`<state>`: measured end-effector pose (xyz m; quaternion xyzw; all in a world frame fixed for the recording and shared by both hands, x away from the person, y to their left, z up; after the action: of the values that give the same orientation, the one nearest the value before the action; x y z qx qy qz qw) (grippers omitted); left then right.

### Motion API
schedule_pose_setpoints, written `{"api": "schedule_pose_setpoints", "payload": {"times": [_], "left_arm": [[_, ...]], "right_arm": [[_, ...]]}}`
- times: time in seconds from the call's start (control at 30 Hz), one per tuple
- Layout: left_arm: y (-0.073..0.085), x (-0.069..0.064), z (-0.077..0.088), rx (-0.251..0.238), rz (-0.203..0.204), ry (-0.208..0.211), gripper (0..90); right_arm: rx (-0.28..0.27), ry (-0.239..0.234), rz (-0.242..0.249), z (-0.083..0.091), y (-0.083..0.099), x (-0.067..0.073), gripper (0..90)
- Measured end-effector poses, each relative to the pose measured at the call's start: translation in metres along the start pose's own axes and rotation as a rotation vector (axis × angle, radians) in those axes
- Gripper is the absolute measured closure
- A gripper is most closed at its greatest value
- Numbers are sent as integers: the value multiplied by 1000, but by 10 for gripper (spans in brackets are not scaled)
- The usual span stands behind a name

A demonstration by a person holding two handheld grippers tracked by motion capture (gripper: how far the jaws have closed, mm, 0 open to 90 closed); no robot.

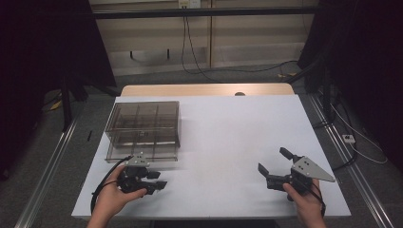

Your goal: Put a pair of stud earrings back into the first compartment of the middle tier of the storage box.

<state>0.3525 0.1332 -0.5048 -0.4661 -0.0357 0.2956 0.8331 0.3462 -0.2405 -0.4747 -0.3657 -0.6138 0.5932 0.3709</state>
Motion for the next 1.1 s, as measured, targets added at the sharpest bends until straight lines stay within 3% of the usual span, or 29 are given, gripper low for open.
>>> {"api": "schedule_pose_setpoints", "payload": {"times": [0.47, 1.1], "left_arm": [[19, -1, 4, 46, -30, -15, 658], [24, 3, 1, 49, -49, -38, 804]], "right_arm": [[3, 5, -4, -1, 1, 0, 29], [0, 5, -6, -1, 0, 0, 29]]}}
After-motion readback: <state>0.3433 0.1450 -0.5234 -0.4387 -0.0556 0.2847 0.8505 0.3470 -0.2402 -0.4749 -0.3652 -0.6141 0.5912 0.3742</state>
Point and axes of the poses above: each handheld gripper's, and its own axes: z roughly backward along the jaws, y roughly out of its underside, x roughly to its left, the point moved 9 cm from there along -z, roughly forward along the jaws, and after that the axes turned 13 degrees about -x, right-handed, at the moved point
